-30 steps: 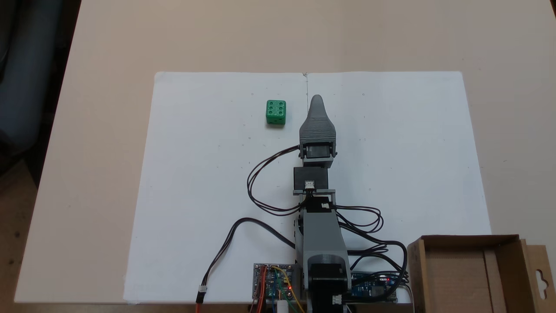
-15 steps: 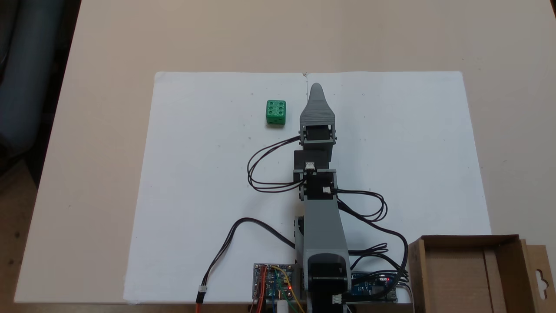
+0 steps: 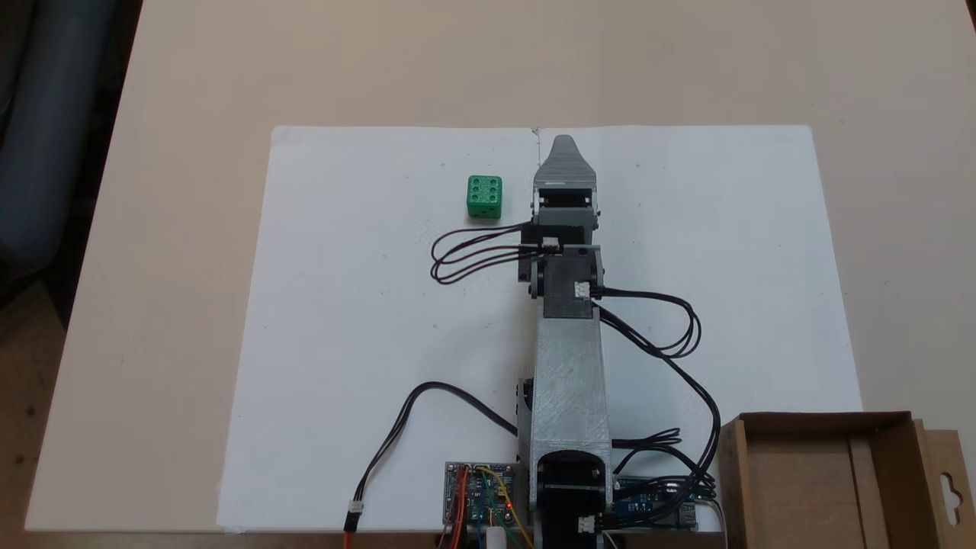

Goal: Grasp a green dice and put it in the bin.

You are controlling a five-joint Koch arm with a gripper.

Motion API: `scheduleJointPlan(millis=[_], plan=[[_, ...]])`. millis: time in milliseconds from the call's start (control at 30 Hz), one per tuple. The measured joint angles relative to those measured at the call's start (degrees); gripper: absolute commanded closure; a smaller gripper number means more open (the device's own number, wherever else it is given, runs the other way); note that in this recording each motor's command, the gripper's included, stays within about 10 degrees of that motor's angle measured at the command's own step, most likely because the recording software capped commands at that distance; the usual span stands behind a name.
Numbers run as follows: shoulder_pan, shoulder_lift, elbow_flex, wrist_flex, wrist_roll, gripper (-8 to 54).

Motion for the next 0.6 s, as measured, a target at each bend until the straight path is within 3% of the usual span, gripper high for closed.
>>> scheduleJointPlan(millis=[167, 400, 600], plan=[[1.1, -1.8, -14.3, 15.6, 0.0, 2.5], [2.1, -15.6, -34.1, 36.3, 0.1, 2.4], [2.6, -20.7, -43.1, 53.7, 0.2, 2.5]])
